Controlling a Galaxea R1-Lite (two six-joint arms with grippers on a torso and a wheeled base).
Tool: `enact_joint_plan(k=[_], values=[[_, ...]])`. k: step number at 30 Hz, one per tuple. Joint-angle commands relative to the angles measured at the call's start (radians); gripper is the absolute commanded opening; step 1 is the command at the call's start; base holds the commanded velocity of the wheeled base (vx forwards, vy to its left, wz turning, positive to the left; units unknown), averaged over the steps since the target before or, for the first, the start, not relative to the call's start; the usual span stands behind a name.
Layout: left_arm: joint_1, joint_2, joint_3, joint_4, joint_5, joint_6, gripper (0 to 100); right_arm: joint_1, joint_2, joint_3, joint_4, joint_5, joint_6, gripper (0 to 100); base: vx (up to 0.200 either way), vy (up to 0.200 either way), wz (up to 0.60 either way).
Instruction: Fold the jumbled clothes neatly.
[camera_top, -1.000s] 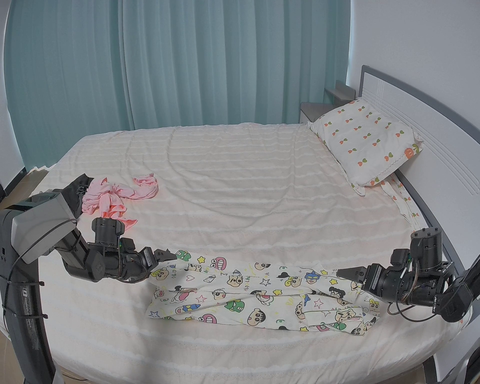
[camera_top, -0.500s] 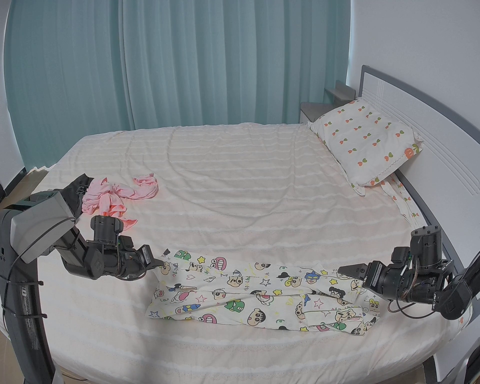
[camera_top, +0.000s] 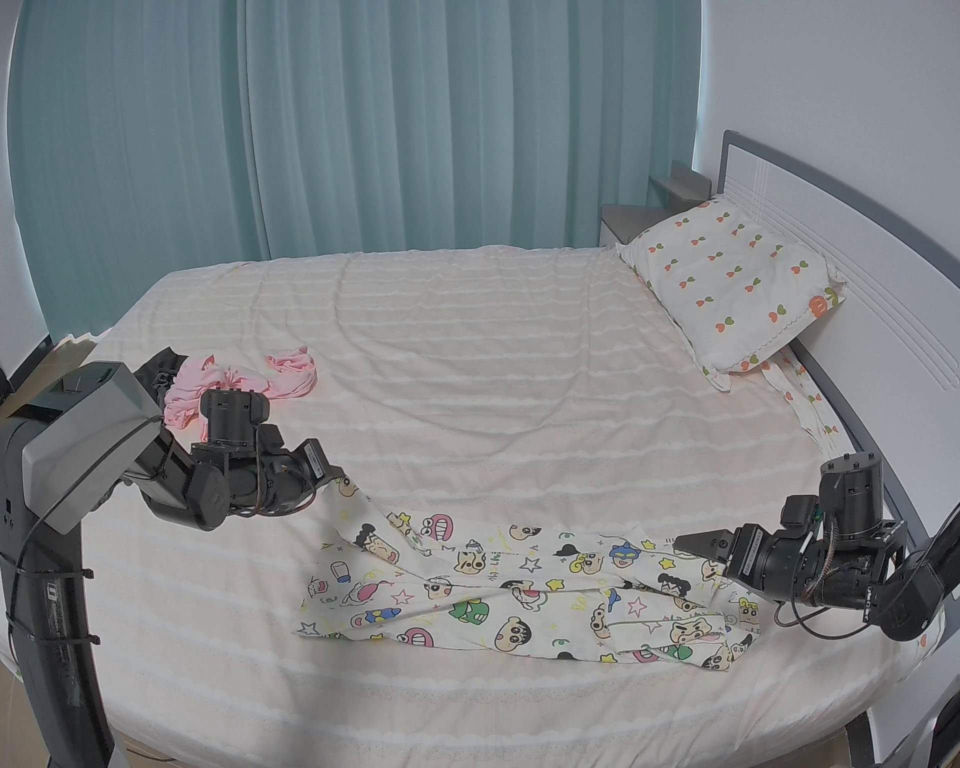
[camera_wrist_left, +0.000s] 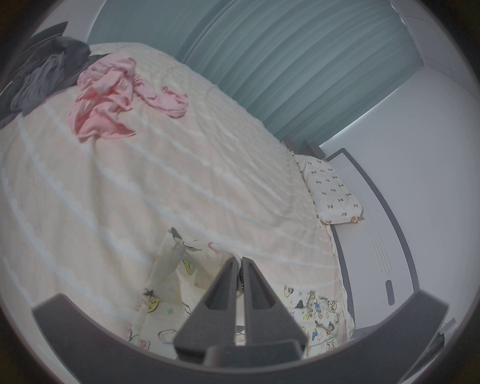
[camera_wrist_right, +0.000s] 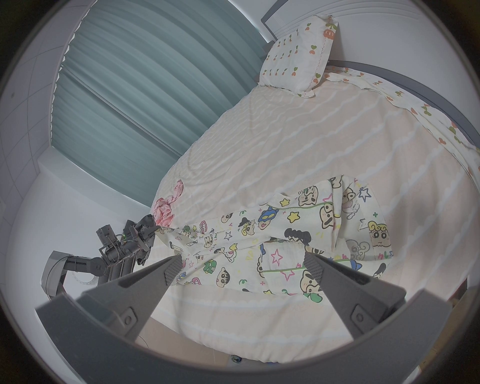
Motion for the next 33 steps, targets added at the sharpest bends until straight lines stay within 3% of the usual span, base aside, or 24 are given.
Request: enact_joint_plan(k=[1, 16, 22, 29, 30, 33], values=[[-0.01, 0.004, -0.042, -0.025, 0.012, 0.0, 0, 0.002, 0.001, -0.005, 0.0, 0.0, 0.0, 100, 0.0, 0.0, 0.0], [-0.012, 0.027, -0.077, -0.14, 0.012, 0.0, 0, 0.002, 0.009, -0.008, 0.0, 0.003, 0.002, 100, 0.0, 0.0, 0.0], [-0.005, 0.029, -0.008, -0.124, 0.0, 0.007, 0, 0.002, 0.01, -0.005, 0.0, 0.005, 0.003, 100, 0.0, 0.0, 0.0], [0.033, 0.069, -0.048, -0.032, -0.046, 0.009, 0, 0.002, 0.02, 0.004, 0.0, 0.026, 0.002, 100, 0.0, 0.0, 0.0], [0.034, 0.079, -0.055, -0.03, -0.048, 0.013, 100, 0.002, 0.023, 0.006, 0.0, 0.026, 0.002, 100, 0.0, 0.0, 0.0], [0.036, 0.104, -0.075, -0.025, -0.055, 0.032, 100, 0.002, 0.023, 0.004, 0.0, 0.026, 0.0, 100, 0.0, 0.0, 0.0]])
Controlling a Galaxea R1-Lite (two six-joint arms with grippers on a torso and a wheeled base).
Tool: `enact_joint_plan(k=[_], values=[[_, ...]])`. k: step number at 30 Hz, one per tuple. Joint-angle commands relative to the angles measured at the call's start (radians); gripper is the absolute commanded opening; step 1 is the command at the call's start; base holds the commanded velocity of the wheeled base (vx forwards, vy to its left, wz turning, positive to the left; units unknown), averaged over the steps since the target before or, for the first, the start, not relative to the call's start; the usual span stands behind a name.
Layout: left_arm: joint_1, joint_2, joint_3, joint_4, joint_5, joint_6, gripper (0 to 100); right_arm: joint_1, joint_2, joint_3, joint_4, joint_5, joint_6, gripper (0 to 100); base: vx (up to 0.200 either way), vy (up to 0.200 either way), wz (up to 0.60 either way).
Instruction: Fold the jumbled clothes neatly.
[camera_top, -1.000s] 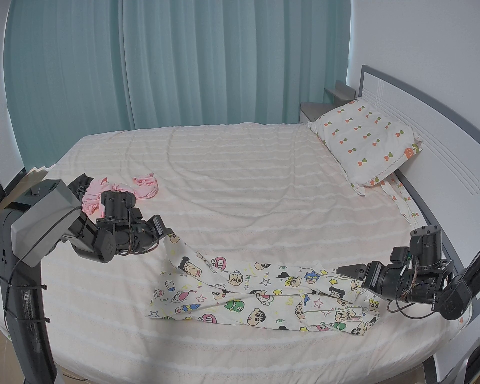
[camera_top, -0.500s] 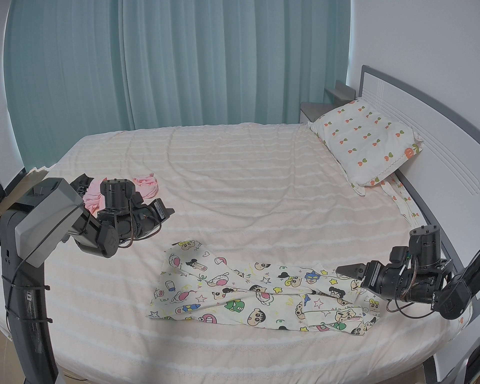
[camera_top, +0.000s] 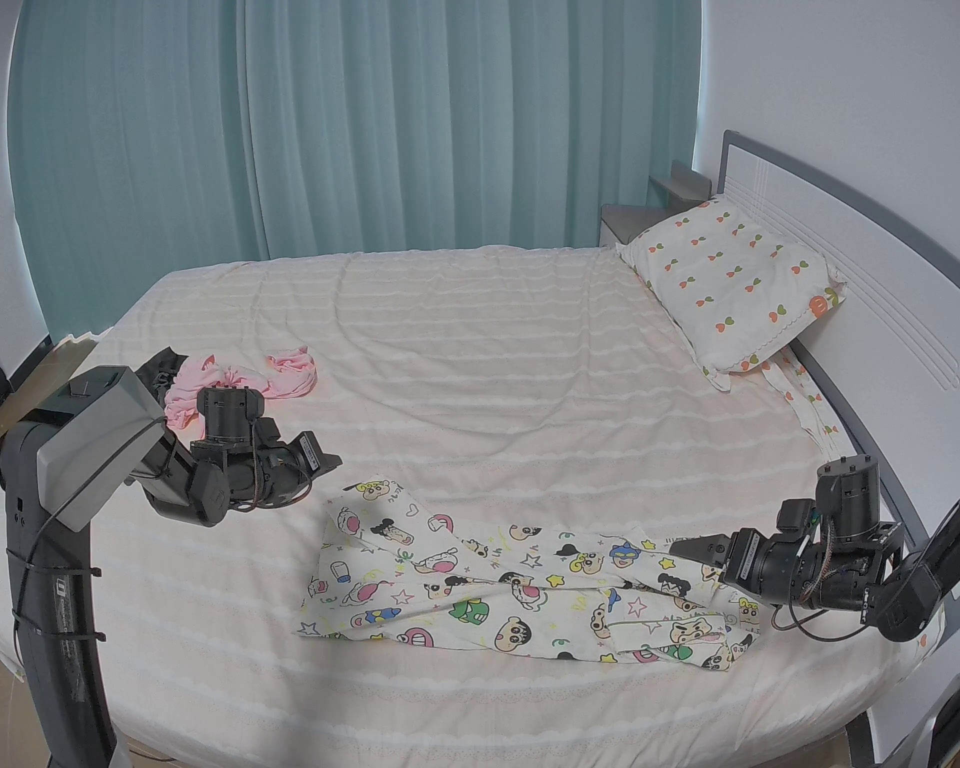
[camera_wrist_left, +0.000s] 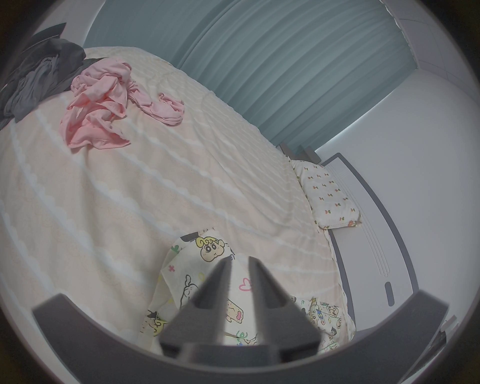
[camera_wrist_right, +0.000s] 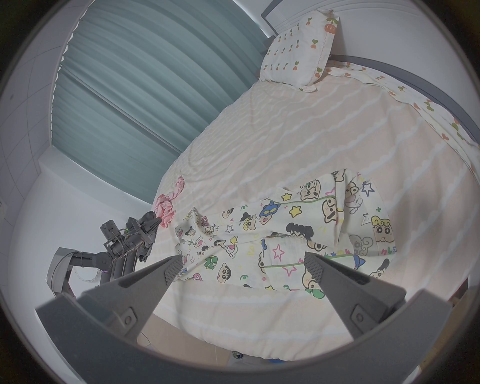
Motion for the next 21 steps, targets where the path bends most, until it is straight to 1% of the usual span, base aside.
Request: enact_joint_plan(k=[1, 3, 5, 6, 9, 12, 17, 21], values=[[0.006, 0.07, -0.045, 0.013, -0.029, 0.03, 100, 0.002, 0.008, 0.0, 0.0, 0.0, -0.001, 100, 0.0, 0.0, 0.0], [0.006, 0.086, -0.06, 0.025, -0.036, 0.046, 100, 0.002, 0.008, 0.0, 0.0, 0.0, -0.001, 100, 0.0, 0.0, 0.0], [0.003, 0.12, -0.108, 0.07, -0.039, 0.08, 100, 0.008, 0.006, 0.002, 0.0, 0.0, -0.001, 100, 0.0, 0.0, 0.0], [0.003, 0.12, -0.108, 0.07, -0.039, 0.08, 100, 0.008, 0.006, 0.002, 0.0, 0.0, -0.001, 100, 0.0, 0.0, 0.0], [0.001, 0.16, -0.178, 0.14, -0.044, 0.127, 100, 0.014, 0.006, 0.011, 0.0, 0.0, -0.001, 100, 0.0, 0.0, 0.0], [0.001, 0.188, -0.221, 0.156, -0.044, 0.153, 100, 0.014, 0.006, 0.011, 0.0, -0.001, -0.003, 100, 0.0, 0.0, 0.0], [-0.006, 0.228, -0.296, 0.157, -0.045, 0.155, 100, 0.02, 0.005, 0.011, 0.0, -0.004, -0.004, 100, 0.0, 0.0, 0.0], [-0.017, 0.251, -0.322, 0.159, -0.044, 0.156, 100, 0.028, 0.006, 0.014, 0.0, -0.004, -0.004, 100, 0.0, 0.0, 0.0]])
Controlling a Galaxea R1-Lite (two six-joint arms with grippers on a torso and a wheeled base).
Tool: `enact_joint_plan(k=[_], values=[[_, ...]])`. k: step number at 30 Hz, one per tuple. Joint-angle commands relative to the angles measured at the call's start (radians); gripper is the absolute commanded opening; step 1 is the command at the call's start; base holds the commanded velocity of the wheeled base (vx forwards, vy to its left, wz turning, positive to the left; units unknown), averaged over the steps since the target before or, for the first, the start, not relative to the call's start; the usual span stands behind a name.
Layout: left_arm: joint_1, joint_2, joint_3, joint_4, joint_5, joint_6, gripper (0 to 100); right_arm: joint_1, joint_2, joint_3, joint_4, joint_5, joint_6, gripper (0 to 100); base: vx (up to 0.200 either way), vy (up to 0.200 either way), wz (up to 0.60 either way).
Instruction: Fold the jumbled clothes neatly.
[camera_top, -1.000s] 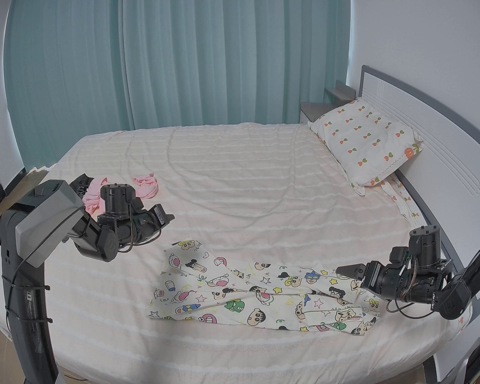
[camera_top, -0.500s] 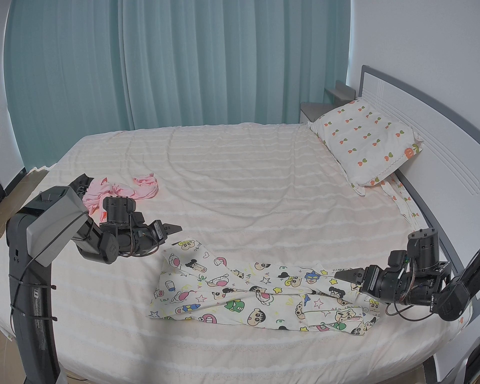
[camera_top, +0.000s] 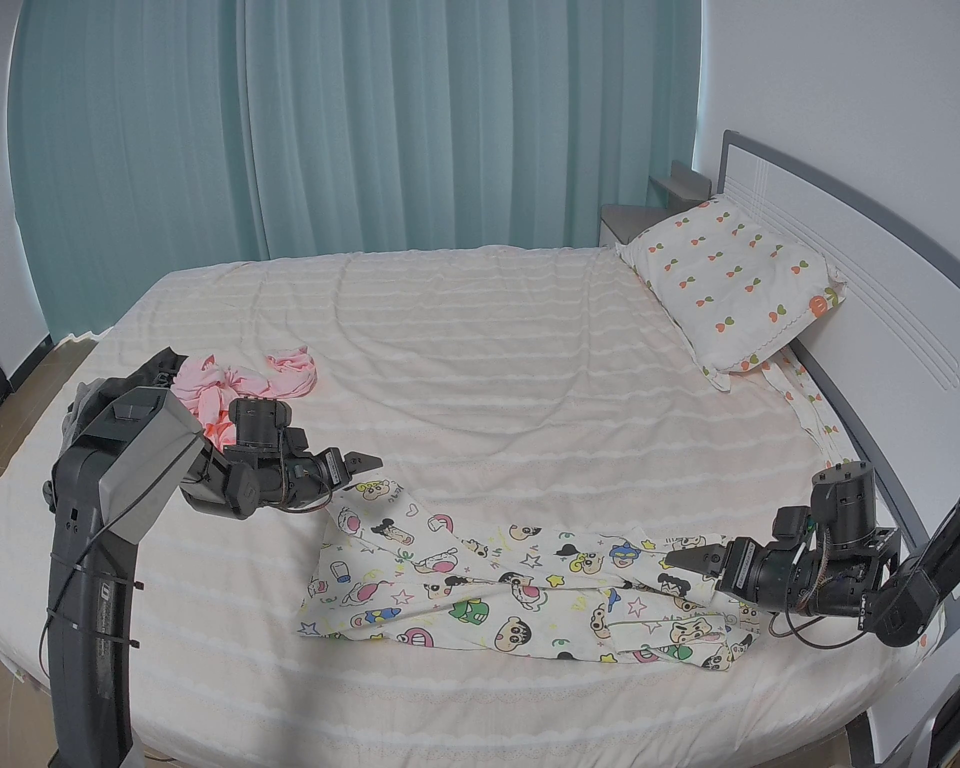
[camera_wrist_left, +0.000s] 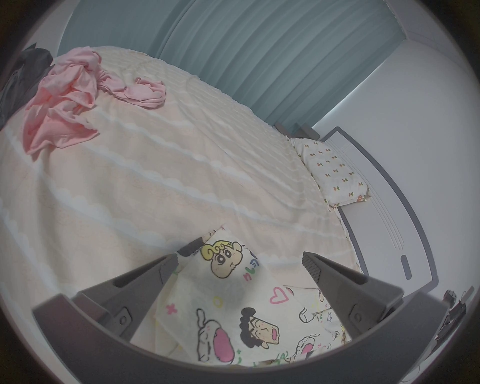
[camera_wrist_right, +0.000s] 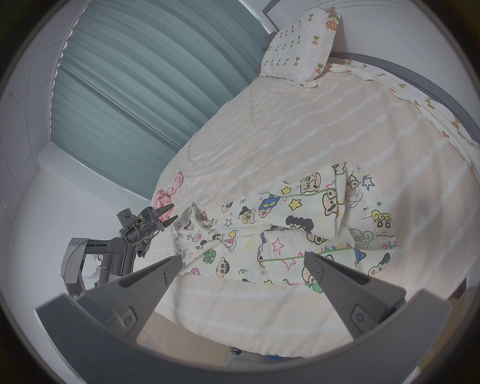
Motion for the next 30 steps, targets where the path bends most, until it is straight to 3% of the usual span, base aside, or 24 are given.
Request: enact_joint_plan(k=[1, 10, 11, 30], values=[[-0.014, 0.05, -0.037, 0.001, 0.003, 0.0, 100, 0.006, 0.003, 0.001, 0.0, 0.0, 0.001, 100, 0.0, 0.0, 0.0], [-0.031, 0.065, -0.06, 0.029, 0.007, 0.001, 100, 0.009, 0.004, 0.001, 0.0, -0.002, 0.002, 100, 0.0, 0.0, 0.0], [-0.031, 0.063, -0.06, 0.029, 0.007, 0.001, 0, 0.009, 0.004, 0.001, 0.0, -0.002, 0.002, 100, 0.0, 0.0, 0.0], [0.008, -0.076, 0.08, 0.018, 0.013, 0.006, 0, 0.007, 0.014, 0.004, 0.0, -0.002, 0.002, 100, 0.0, 0.0, 0.0]])
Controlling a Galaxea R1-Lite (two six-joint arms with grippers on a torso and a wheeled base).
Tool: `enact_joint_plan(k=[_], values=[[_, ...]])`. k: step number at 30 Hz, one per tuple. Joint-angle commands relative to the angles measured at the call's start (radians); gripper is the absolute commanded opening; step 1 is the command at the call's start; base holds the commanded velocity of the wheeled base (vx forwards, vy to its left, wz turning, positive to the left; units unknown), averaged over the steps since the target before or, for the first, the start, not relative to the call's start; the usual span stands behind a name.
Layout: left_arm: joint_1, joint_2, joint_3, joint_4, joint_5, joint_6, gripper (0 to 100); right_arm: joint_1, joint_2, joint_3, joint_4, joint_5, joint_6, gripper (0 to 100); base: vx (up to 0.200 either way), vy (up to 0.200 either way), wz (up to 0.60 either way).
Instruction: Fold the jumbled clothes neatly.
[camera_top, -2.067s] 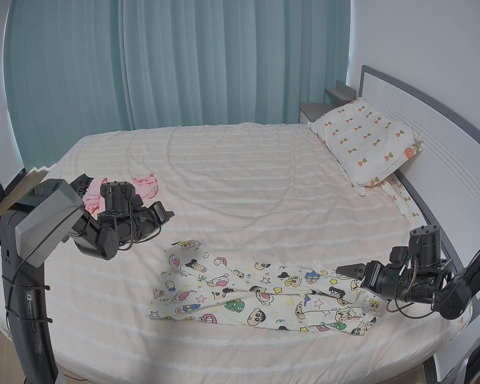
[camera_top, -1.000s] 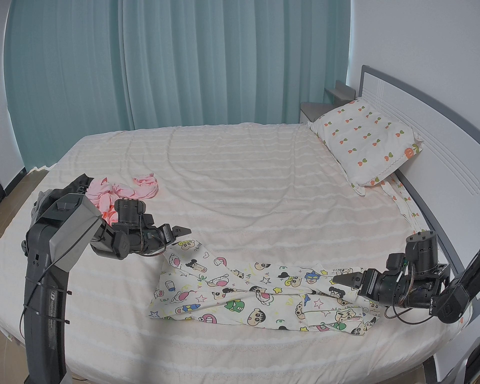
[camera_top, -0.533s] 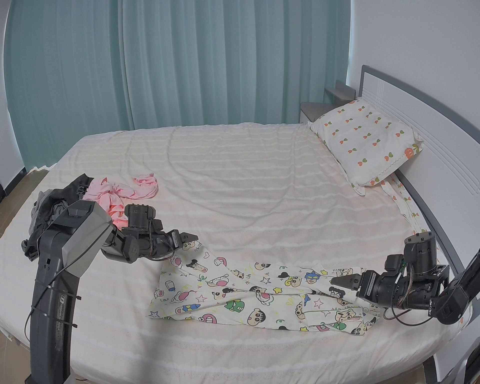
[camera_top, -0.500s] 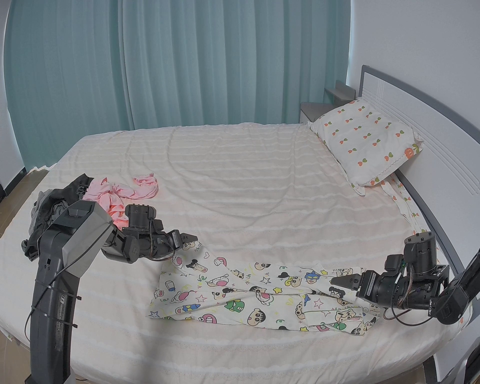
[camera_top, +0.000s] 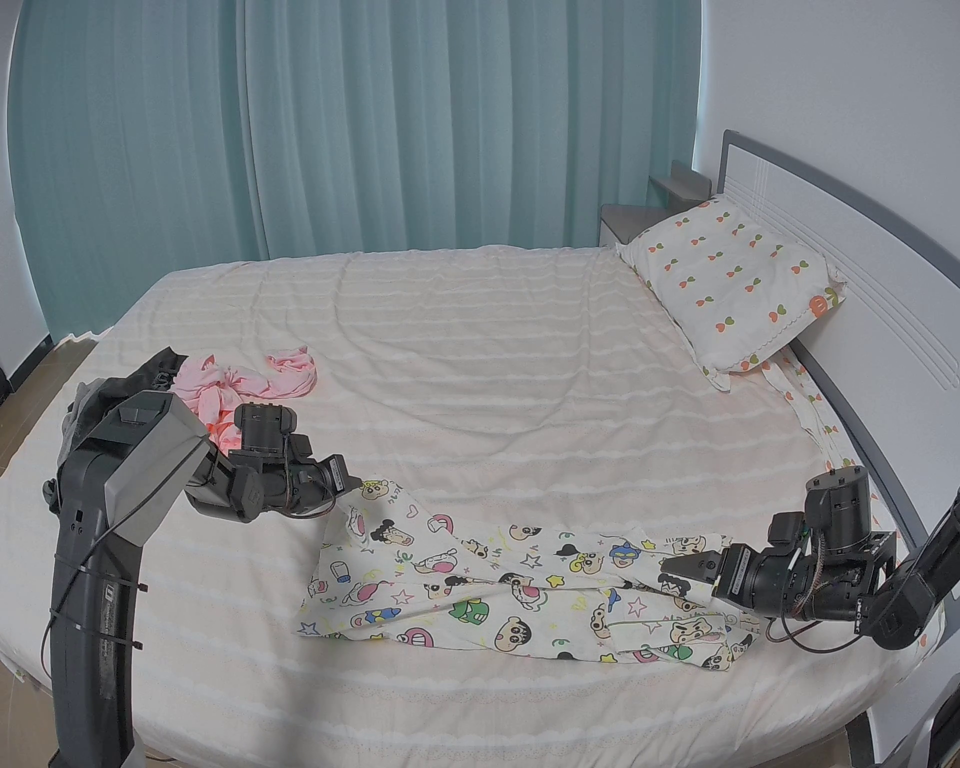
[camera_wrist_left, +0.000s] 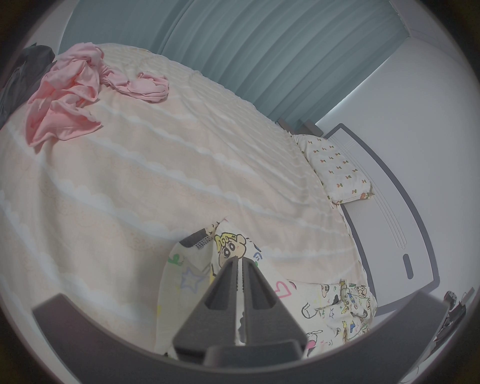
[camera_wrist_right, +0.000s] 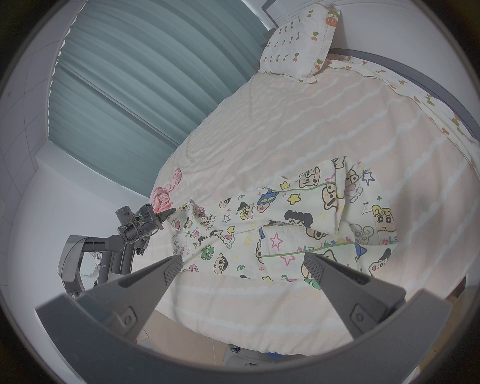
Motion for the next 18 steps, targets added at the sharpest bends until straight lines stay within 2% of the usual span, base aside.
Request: enact_joint_plan(k=[1, 9, 18], values=[[0.005, -0.072, 0.071, -0.001, 0.0, 0.007, 0, 0.0, -0.002, 0.001, 0.0, 0.001, 0.0, 100, 0.0, 0.0, 0.0], [0.024, -0.166, 0.276, -0.059, 0.0, 0.122, 0, 0.0, -0.005, 0.011, -0.002, 0.001, 0.0, 100, 0.0, 0.0, 0.0], [0.053, -0.195, 0.37, -0.082, 0.003, 0.148, 0, 0.0, -0.006, 0.014, -0.002, 0.001, -0.002, 100, 0.0, 0.0, 0.0]])
